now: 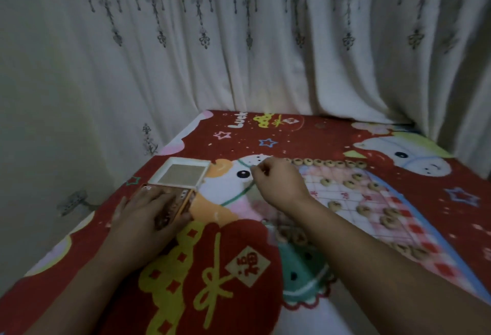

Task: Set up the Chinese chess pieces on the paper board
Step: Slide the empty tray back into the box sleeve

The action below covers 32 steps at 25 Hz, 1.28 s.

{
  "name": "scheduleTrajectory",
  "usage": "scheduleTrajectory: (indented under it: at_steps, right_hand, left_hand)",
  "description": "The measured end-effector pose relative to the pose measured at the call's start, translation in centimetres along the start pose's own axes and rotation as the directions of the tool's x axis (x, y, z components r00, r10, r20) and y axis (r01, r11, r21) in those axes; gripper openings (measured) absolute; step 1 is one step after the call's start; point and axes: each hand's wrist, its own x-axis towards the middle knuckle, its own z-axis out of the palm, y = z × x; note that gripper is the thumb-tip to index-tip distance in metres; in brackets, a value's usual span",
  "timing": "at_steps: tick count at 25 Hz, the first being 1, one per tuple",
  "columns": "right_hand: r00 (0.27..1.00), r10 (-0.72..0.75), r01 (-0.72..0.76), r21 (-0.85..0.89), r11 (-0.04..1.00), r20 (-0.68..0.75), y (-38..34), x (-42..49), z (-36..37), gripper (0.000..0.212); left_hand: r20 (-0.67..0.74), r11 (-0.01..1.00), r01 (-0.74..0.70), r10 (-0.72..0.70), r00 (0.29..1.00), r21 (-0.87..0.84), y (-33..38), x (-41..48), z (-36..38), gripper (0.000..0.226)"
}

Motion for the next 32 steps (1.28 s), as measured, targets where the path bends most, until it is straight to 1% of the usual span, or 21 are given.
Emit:
scheduleTrajectory:
  at_steps: [1, 3, 4, 7, 9, 11, 13, 14, 17, 19, 20, 22, 24, 29, 32]
  right_hand:
    - [0.999, -0.021, 0.021, -0.004, 1.000, -0.040, 0.9, -1.4, -2.0, 0.036]
    - [0.992, -0.043, 0.041, -0.023, 0.999, -0.116, 3.2, -4.0, -6.0, 0.026]
    - [0.988, -0.049, 0.043, -0.041, 0.998, -0.148, 4.4, -5.2, -7.8, 0.024]
    - [0.971, -0.036, 0.000, -0.152, 0.988, -0.235, 8.9, -8.2, -12.4, 0.033]
    - [0.963, 0.005, -0.057, -0.183, 0.981, -0.268, 12.0, -10.4, -15.0, 0.033]
    - [0.960, 0.074, -0.128, -0.186, 0.974, -0.271, 14.9, -12.5, -16.6, 0.032]
    - [0.958, 0.118, -0.176, -0.213, 0.961, -0.262, 17.2, -14.2, -17.6, 0.028]
    - [0.959, 0.115, -0.179, -0.238, 0.955, -0.257, 17.9, -15.0, -17.8, 0.027]
    - [0.960, 0.128, -0.209, -0.334, 0.919, -0.249, 20.2, -16.8, -18.0, 0.028]
    - [0.965, 0.149, -0.233, -0.443, 0.866, -0.218, 21.9, -17.4, -17.6, 0.043]
    - [0.962, 0.194, -0.264, -0.484, 0.834, -0.191, 22.4, -17.7, -17.3, 0.051]
    - [0.953, 0.260, -0.301, -0.540, 0.786, -0.153, 22.6, -17.7, -17.0, 0.055]
    - [0.947, 0.290, -0.316, -0.558, 0.767, -0.138, 22.3, -17.5, -16.9, 0.053]
    - [0.944, 0.295, -0.327, -0.552, 0.767, -0.149, 22.1, -17.8, -17.2, 0.052]
    - [0.936, 0.321, -0.347, -0.515, 0.784, -0.142, 21.5, -17.8, -17.5, 0.051]
  left_hand:
    - [-0.045, 0.999, -0.037, 0.035, 0.998, -0.033, 1.2, 0.1, 0.0, 0.078]
    - [-0.069, 0.993, -0.078, 0.072, 0.995, -0.089, 4.5, 0.2, 0.3, 0.067]
    - [-0.060, 0.990, -0.084, 0.078, 0.995, -0.116, 6.2, 0.2, 0.8, 0.063]
    - [-0.002, 0.967, -0.088, 0.091, 0.996, -0.238, 10.4, 0.6, 2.2, 0.053]
    - [0.050, 0.953, -0.050, 0.067, 0.996, -0.300, 12.8, 0.8, 3.0, 0.049]
    - [0.089, 0.946, -0.003, 0.034, 0.995, -0.325, 14.4, 1.0, 3.8, 0.047]
    - [0.122, 0.952, 0.013, 0.026, 0.992, -0.306, 15.5, 1.1, 4.6, 0.047]
    - [0.128, 0.960, 0.011, 0.026, 0.991, -0.279, 15.7, 1.1, 4.9, 0.046]
    - [0.084, 0.982, -0.010, 0.026, 0.996, -0.189, 16.1, 1.0, 5.4, 0.041]
    - [0.068, 0.994, -0.033, 0.040, 0.997, -0.099, 16.1, 0.7, 5.8, 0.043]
    - [0.074, 0.998, -0.043, 0.046, 0.996, -0.053, 15.9, 0.6, 6.0, 0.043]
    - [0.079, 0.999, -0.047, 0.047, 0.996, -0.004, 15.6, 0.5, 6.3, 0.043]
    - [0.072, 0.999, -0.040, 0.040, 0.997, -0.002, 15.2, 0.5, 6.5, 0.043]
    - [0.075, 0.999, -0.040, 0.041, 0.996, -0.013, 15.2, 0.5, 6.7, 0.041]
    - [0.058, 0.999, -0.049, 0.049, 0.997, -0.004, 15.1, 0.4, 6.5, 0.041]
